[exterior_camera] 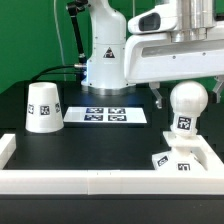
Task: Assemble lamp
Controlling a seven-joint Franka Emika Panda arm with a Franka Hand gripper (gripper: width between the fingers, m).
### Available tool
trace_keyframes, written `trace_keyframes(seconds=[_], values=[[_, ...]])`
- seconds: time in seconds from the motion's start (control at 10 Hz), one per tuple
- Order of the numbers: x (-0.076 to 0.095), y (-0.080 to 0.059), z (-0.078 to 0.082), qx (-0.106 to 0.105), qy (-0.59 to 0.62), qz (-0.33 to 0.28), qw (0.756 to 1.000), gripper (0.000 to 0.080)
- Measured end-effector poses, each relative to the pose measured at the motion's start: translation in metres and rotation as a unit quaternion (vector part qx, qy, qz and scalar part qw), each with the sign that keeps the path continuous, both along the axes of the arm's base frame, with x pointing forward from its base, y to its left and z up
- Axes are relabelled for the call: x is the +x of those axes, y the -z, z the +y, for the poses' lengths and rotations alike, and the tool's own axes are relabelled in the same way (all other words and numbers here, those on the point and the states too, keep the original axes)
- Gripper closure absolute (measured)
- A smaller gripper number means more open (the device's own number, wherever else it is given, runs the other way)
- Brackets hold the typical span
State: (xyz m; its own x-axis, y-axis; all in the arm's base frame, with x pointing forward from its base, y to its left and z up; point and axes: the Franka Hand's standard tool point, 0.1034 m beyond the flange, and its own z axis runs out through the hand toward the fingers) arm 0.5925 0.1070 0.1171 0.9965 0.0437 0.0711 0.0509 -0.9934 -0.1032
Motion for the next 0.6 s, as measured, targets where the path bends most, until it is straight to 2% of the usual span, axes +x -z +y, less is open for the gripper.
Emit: trace_keyframes(seconds=[0.4, 0.6], values=[[0.0003, 0.001, -0.0019, -0.012, -0.148, -0.016, 0.989, 0.01], [0.0032, 0.0, -0.0027, -0.036, -0.271, -0.033, 0.961, 0.01]])
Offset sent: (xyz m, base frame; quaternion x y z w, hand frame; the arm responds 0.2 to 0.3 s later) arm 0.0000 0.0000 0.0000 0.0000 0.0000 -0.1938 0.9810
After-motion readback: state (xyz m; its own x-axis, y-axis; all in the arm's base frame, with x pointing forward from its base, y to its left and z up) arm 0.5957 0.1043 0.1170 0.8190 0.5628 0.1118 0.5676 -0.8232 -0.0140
